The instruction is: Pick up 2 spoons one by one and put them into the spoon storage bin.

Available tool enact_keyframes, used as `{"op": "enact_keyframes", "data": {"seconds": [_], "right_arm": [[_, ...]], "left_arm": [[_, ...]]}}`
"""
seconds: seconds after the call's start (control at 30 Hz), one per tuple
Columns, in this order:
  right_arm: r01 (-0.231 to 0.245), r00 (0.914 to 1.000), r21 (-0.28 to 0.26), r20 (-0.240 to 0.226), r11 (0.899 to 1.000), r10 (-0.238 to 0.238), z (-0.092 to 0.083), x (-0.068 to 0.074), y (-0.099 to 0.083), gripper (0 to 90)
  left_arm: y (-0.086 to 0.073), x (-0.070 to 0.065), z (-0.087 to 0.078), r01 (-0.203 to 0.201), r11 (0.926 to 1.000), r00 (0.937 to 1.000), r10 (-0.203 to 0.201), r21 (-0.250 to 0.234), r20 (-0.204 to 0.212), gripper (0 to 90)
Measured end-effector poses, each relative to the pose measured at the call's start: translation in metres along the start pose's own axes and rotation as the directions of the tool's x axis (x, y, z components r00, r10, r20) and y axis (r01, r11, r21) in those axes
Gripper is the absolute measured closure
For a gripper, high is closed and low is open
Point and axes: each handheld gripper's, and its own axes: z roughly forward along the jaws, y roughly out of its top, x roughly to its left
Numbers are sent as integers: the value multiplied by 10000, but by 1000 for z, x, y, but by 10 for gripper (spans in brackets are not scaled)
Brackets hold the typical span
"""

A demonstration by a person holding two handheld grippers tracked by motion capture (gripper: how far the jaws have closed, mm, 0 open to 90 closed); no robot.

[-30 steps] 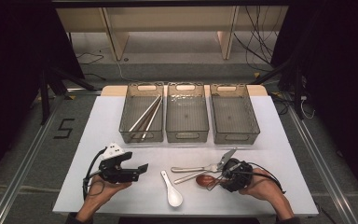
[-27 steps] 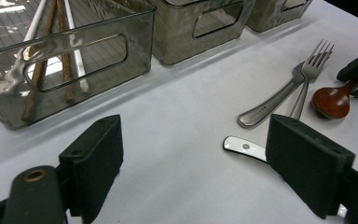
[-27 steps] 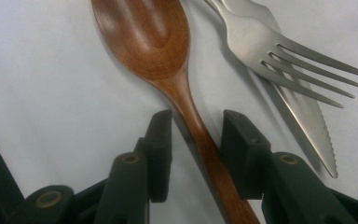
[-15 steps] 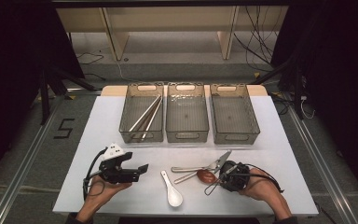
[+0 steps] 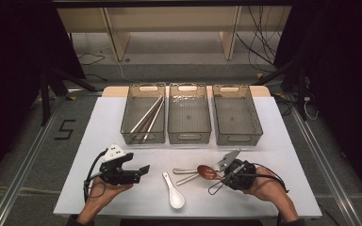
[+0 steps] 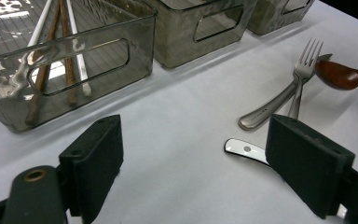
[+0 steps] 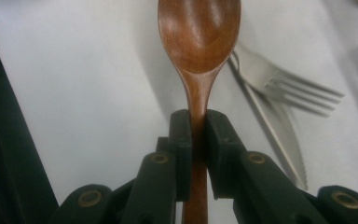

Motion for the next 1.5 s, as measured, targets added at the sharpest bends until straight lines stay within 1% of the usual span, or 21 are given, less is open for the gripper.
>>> {"op": "enact_keyframes", "data": {"seconds": [0.1, 0.2, 0.27, 0.37, 0.47, 0.53, 0.57, 0.77, 0.93, 1.03, 1.07, 1.1, 1.13, 1.17, 1.33, 1.43, 1.5], "right_arm": [[-293, 9995, -385, 103, 9988, 298, -5, -4, 4, 820], [-533, 9983, -911, 190, 9944, 552, -8, -9, 10, 821], [-698, 9971, -1072, 230, 9918, 727, -10, -13, 16, 821], [-1044, 9935, -1428, 302, 9842, 1097, -11, -19, 25, 820], [-1338, 9896, -1728, 292, 9758, 1409, -11, -26, 34, 820], [-1392, 9884, -1863, 348, 9726, 1481, -11, -29, 40, 820], [-1503, 9865, -1921, 361, 9698, 1600, -11, -30, 43, 820], [-1776, 9808, -2218, 392, 9588, 1908, -10, -39, 56, 820], [-1916, 9766, -2361, 509, 9527, 2091, -9, -44, 65, 820], [-1974, 9750, -2405, 531, 9504, 2160, -9, -46, 70, 819], [-1933, 9755, -2434, 562, 9505, 2128, -9, -47, 72, 820], [-1988, 9745, -2386, 551, 9505, 2176, -9, -47, 73, 819], [-1927, 9753, -2448, 586, 9502, 2128, -9, -49, 75, 820], [-1994, 9737, -2413, 601, 9497, 2197, -9, -49, 76, 820], [-2019, 9722, -2506, 655, 9468, 2246, -11, -52, 85, 820], [-1963, 9728, -2572, 697, 9462, 2207, -11, -54, 91, 820], [-2020, 9713, -2620, 701, 9437, 2274, -11, -56, 94, 820]], "left_arm": [[0, 0, -1, 65, 9999, 10000, -65, -131, 26, 187], [-1, 0, -2, 165, 9996, 9999, -164, -250, 45, 187], [-1, 0, -2, 177, 9995, 9998, -176, -278, 49, 187], [-2, 0, -2, 142, 9993, 9999, -140, -333, 48, 187], [-2, 0, -3, 135, 9992, 9999, -136, -386, -36, 187], [-2, 2, -4, 137, 9989, 9999, -140, -446, -46, 187], [-3, 2, -4, 201, 9985, 9998, -205, -512, -71, 187], [-4, 3, -5, 255, 9968, 9994, -270, -762, -195, 187], [-4, 3, -6, 245, 9963, 9995, -262, -829, -194, 187], [-4, 2, -6, 192, 9966, 9997, -205, -797, -151, 187], [-4, 1, -6, 192, 9965, 9997, -204, -814, -128, 187], [-4, 1, -5, 213, 9963, 9997, -222, -834, -97, 187], [-4, 1, -5, 215, 9961, 9997, -224, -855, -97, 187], [-4, 1, -5, 189, 9961, 9997, -200, -861, -108, 187], [-5, 1, -5, 239, 9951, 9996, -253, -954, -140, 187], [-5, 1, -5, 228, 9942, 9996, -244, -1047, -139, 187], [-6, 1, -5, 184, 9943, 9997, -201, -1047, -160, 187]]}}
